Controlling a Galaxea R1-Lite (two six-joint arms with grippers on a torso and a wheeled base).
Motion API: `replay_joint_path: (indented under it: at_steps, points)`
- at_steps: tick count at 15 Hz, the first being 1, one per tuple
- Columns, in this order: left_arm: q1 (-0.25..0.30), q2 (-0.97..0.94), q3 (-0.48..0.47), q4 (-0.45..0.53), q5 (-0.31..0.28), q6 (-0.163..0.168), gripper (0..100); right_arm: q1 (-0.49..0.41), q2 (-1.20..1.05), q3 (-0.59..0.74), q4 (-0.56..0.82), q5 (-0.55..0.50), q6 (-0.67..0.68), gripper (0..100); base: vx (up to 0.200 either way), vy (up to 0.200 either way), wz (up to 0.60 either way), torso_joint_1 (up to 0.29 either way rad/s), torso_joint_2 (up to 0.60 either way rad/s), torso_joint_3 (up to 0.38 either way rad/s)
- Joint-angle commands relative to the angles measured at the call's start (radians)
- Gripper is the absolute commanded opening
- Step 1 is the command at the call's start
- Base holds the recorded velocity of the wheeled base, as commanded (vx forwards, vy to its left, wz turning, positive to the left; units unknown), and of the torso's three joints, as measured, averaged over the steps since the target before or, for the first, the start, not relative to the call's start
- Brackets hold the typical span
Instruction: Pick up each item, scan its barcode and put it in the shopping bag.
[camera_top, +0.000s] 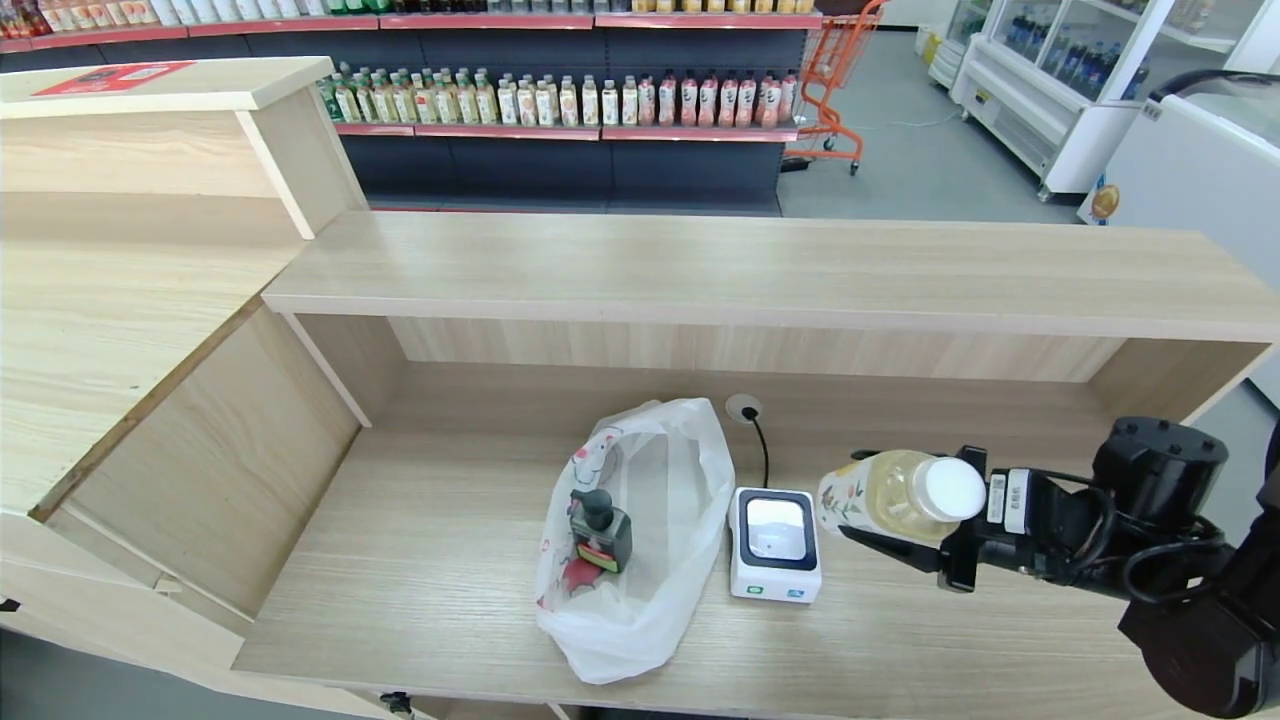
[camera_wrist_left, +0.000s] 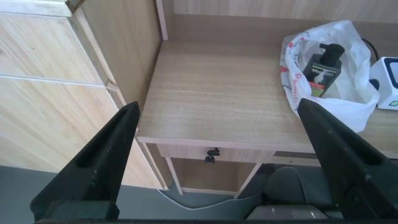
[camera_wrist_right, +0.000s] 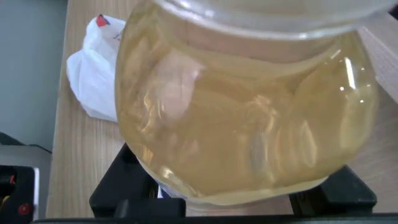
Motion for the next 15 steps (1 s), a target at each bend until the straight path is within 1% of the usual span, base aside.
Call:
replay_joint_path:
  at_steps: [1, 2, 3, 4, 6, 9, 10, 14, 15]
  points:
    - [0.0, 0.002, 0.0, 0.0, 0.0, 0.0, 100, -0.013, 0.018, 0.031, -0.007, 0.033, -0.009, 0, 0.0, 0.0, 0.0, 0.0, 0.0, 0.0]
    - [0.001, 0.002, 0.0, 0.0, 0.0, 0.0, 100, -0.022, 0.038, 0.033, -0.022, 0.054, -0.016, 0, 0.0, 0.0, 0.0, 0.0, 0.0, 0.0]
    - [0.0, 0.002, 0.0, 0.0, 0.0, 0.0, 100, -0.079, 0.133, 0.005, -0.045, 0.131, -0.07, 0, 0.0, 0.0, 0.0, 0.0, 0.0, 0.0]
    - [0.0, 0.002, 0.0, 0.0, 0.0, 0.0, 100, -0.111, 0.145, -0.018, -0.045, 0.172, -0.081, 0, 0.0, 0.0, 0.0, 0.0, 0.0, 0.0]
    - [0.0, 0.002, 0.0, 0.0, 0.0, 0.0, 100, -0.114, 0.153, -0.053, -0.045, 0.178, -0.081, 0, 0.0, 0.0, 0.0, 0.0, 0.0, 0.0]
    - [0.0, 0.002, 0.0, 0.0, 0.0, 0.0, 100, -0.108, 0.18, -0.061, -0.045, 0.178, -0.087, 0, 0.0, 0.0, 0.0, 0.0, 0.0, 0.0]
    - [0.001, 0.002, 0.0, 0.0, 0.0, 0.0, 100, -0.102, 0.213, -0.084, -0.045, 0.18, -0.12, 0, 0.0, 0.0, 0.0, 0.0, 0.0, 0.0]
    - [0.0, 0.002, 0.0, 0.0, 0.0, 0.0, 100, -0.063, 0.263, -0.138, -0.045, 0.183, -0.16, 0, 0.0, 0.0, 0.0, 0.0, 0.0, 0.0]
    - [0.0, 0.002, 0.0, 0.0, 0.0, 0.0, 100, -0.06, 0.285, -0.17, -0.045, 0.203, -0.185, 0, 0.0, 0.0, 0.0, 0.0, 0.0, 0.0]
